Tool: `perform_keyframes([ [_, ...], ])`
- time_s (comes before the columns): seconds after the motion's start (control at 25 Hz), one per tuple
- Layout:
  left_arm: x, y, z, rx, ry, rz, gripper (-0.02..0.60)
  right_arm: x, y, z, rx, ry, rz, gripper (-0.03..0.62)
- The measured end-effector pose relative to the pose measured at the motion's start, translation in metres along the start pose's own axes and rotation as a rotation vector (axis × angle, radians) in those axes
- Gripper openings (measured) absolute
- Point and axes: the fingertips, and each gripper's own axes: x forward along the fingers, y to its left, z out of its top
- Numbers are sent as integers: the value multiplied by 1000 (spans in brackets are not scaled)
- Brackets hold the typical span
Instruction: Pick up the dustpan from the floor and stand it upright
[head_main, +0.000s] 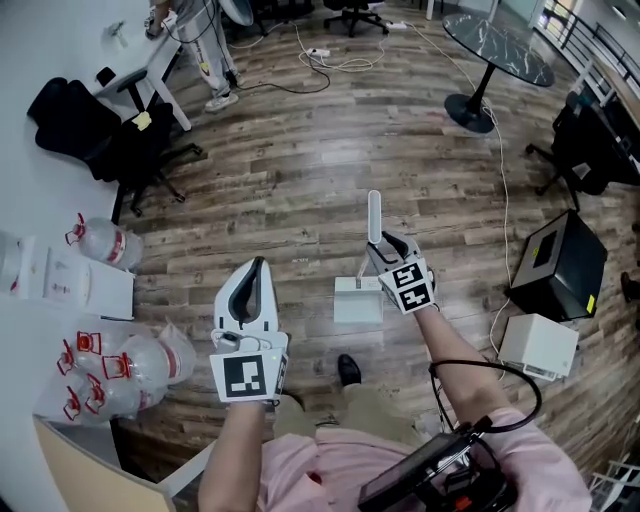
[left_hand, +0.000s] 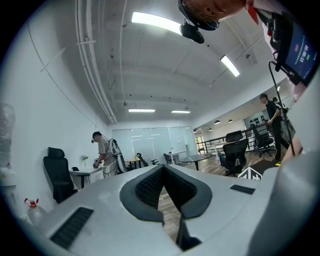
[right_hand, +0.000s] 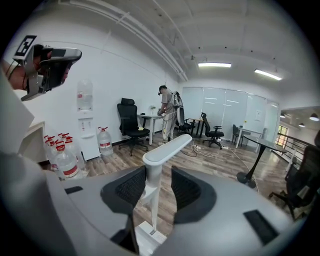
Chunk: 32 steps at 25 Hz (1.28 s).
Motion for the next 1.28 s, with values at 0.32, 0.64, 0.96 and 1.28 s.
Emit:
perform_keyframes([
  [0.32, 22, -16, 39, -51, -68, -4, 9, -62, -2, 34, 132, -121, 9, 163],
  [0.64, 37, -19, 109, -22, -142, 22, 9, -122, 34, 195, 120, -383, 61, 106],
  [0.96, 31, -35, 162, 33, -188, 33, 9, -169, 53, 283, 8, -555, -29, 0],
  [1.28, 13, -26, 168, 14, -200, 81, 9, -184, 58, 287, 5, -570, -59, 0],
])
